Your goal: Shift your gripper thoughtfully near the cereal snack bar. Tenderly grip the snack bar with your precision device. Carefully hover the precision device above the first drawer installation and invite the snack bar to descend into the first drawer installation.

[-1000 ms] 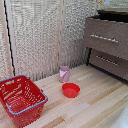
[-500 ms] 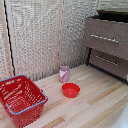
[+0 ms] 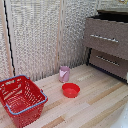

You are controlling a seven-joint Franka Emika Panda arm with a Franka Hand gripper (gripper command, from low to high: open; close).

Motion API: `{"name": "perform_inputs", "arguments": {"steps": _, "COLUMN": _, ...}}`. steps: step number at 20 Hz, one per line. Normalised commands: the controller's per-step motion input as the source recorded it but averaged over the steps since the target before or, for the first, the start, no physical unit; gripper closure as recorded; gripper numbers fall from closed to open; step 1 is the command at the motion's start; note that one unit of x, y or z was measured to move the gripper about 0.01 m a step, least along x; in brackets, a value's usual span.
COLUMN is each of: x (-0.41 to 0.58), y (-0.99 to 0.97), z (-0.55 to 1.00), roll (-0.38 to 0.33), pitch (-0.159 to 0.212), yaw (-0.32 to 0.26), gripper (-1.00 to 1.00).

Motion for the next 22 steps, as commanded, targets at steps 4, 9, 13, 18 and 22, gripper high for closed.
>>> {"name": "perform_inputs", "arguments": {"steps": 4, "x": 0.265, "y": -0.68, "z": -0.31, "roll": -0.066, "pitch": 0.078, "yaw": 0.102, "gripper": 1.00}}
{"name": "perform_inputs", "arguments": {"steps": 9, "x": 0.278, "y": -0.35, "z": -0.38, "roll": -0.055, "pitch": 0.125, "yaw": 0.089, "gripper": -1.00}}
{"name": "perform_inputs", "arguments": {"steps": 13, "x": 0.104, "y": 0.00, "z": 0.02, "roll": -0.032, "pitch": 0.032, "yaw": 0.078, "gripper": -1.00}}
{"name": "perform_inputs", "arguments": {"steps": 18, "x": 0.005, "y": 0.00, "z": 0.49, "roll": -0.024, "pitch": 0.043, "yaw": 0.019, "gripper": -1.00}}
{"name": "perform_inputs", "arguments": {"steps": 22, "x": 0.009, "y": 0.17, "z": 0.68, "roll": -0.019, "pitch": 0.013, "yaw": -0.093, "gripper": -1.00}}
